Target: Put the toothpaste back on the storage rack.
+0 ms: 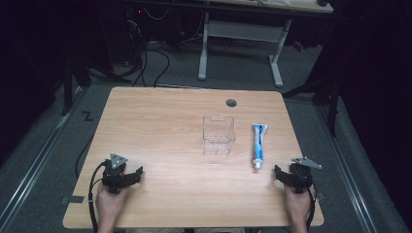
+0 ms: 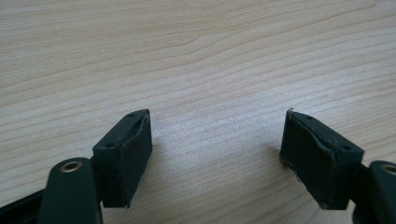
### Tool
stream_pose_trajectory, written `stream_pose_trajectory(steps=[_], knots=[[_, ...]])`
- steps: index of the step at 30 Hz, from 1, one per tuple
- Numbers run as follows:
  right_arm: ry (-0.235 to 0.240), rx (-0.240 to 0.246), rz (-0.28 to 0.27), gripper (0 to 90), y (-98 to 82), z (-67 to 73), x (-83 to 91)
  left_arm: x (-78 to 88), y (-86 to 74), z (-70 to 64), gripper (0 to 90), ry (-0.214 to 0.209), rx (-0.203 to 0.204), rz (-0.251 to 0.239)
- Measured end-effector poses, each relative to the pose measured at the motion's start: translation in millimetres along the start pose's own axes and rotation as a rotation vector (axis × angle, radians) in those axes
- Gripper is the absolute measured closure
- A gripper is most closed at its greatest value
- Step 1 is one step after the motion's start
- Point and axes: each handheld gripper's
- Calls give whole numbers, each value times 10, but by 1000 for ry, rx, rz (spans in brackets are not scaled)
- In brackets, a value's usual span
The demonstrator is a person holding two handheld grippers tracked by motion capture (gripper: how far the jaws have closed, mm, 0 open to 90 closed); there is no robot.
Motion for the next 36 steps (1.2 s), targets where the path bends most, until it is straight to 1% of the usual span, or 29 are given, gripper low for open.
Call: stream_pose_trajectory(steps=[7,10,36], knots=[[-2,-2,3,308,3,4,-2,0,-1,-2,246,-1,-2,1],[-2,1,-1,308,6,2,-8,-3,-1,-13,245,6,-9,4],[5,4,3,292,20,8,-17,-5,-3,-24,240,10,-9,3]])
Point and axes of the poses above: each handheld gripper's, and its own axes: x roughly backward along the jaws, y roughly out of its top, z roughly to its left, and after that the axes turned 9 degrees about -y, right-handed
